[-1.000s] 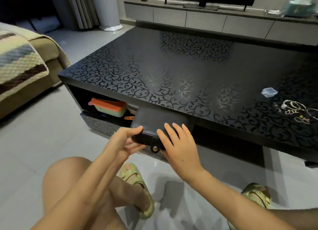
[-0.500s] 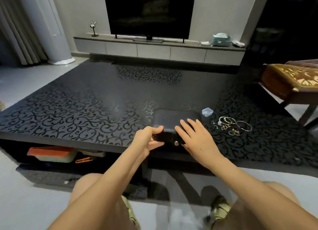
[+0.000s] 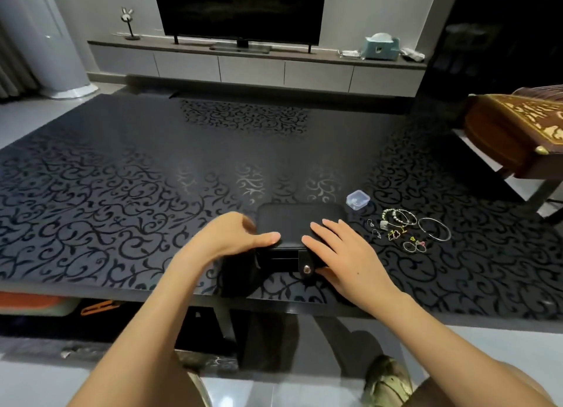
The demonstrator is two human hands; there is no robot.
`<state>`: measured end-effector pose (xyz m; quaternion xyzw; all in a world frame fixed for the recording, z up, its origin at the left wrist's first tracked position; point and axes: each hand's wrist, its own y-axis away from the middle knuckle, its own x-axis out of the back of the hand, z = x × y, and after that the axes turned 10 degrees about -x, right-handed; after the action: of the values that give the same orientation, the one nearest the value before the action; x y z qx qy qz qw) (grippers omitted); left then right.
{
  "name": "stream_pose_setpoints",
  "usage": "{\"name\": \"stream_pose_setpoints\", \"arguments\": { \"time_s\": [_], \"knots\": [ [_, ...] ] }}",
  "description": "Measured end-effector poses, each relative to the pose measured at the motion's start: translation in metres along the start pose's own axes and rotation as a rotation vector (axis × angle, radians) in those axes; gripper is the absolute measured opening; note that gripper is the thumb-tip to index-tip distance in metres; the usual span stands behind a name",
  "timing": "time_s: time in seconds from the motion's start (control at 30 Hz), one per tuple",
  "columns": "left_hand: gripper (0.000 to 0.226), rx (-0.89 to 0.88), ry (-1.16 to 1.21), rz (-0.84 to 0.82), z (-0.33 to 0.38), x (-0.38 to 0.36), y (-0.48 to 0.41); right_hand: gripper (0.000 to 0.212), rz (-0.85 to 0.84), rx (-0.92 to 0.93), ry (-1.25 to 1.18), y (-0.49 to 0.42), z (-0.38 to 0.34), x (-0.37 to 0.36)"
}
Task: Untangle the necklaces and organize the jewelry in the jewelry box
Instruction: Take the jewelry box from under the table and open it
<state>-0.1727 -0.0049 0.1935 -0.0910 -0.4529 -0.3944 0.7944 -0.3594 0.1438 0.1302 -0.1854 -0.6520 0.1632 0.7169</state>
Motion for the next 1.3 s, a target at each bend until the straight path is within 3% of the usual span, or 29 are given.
{"name": "stream_pose_setpoints", "arguments": {
  "time_s": [0.13, 0.27, 0.4, 0.5, 0.67, 0.8, 0.93, 1.03, 1.1, 1.2, 1.3],
  "knots": [
    [0.104, -0.283, 0.202, -0.183, -0.004, 0.01, -0.007, 0.03, 0.129, 0.037, -0.067, -0.003, -0.001, 0.0],
    [0.1, -0.377, 0.185, -0.327, -0.014, 0.009, -0.027, 0.025, 0.224, 0.012, -0.274, -0.006, 0.002, 0.002],
    [0.094, -0.441, 0.301, -0.316, -0.023, 0.015, -0.041, 0.018, 0.2, -0.295, -0.613, -0.033, -0.002, 0.023],
    [0.077, -0.439, 0.513, -0.239, -0.022, 0.017, -0.046, 0.009, 0.113, -0.512, -0.737, -0.065, 0.0, 0.043],
    [0.029, -0.383, 0.827, 0.064, -0.019, 0.013, -0.059, 0.016, -0.019, -0.622, -0.761, -0.127, 0.023, 0.047],
    [0.013, -0.229, 0.837, 0.293, -0.016, -0.002, -0.078, 0.036, -0.076, -0.702, -0.703, -0.167, 0.039, 0.027],
    [0.019, -0.141, 0.875, 0.381, -0.017, -0.013, -0.089, 0.015, -0.156, -0.747, -0.554, -0.187, 0.048, 0.008],
    [0.024, -0.111, 0.863, 0.396, -0.021, -0.019, -0.093, 0.034, -0.106, -0.696, -0.345, -0.172, 0.047, 0.01],
    [0.022, -0.112, 0.844, 0.394, -0.023, -0.021, -0.094, 0.036, -0.042, -0.552, -0.32, -0.144, 0.038, 0.02],
    [0.017, -0.114, 0.807, 0.39, -0.023, -0.021, -0.093, 0.039, -0.143, -0.257, -0.303, -0.086, 0.024, 0.029],
    [0.02, -0.108, 0.759, 0.376, -0.024, -0.02, -0.093, 0.044, -0.223, -0.083, -0.159, -0.044, 0.021, 0.028]
  ]
}}
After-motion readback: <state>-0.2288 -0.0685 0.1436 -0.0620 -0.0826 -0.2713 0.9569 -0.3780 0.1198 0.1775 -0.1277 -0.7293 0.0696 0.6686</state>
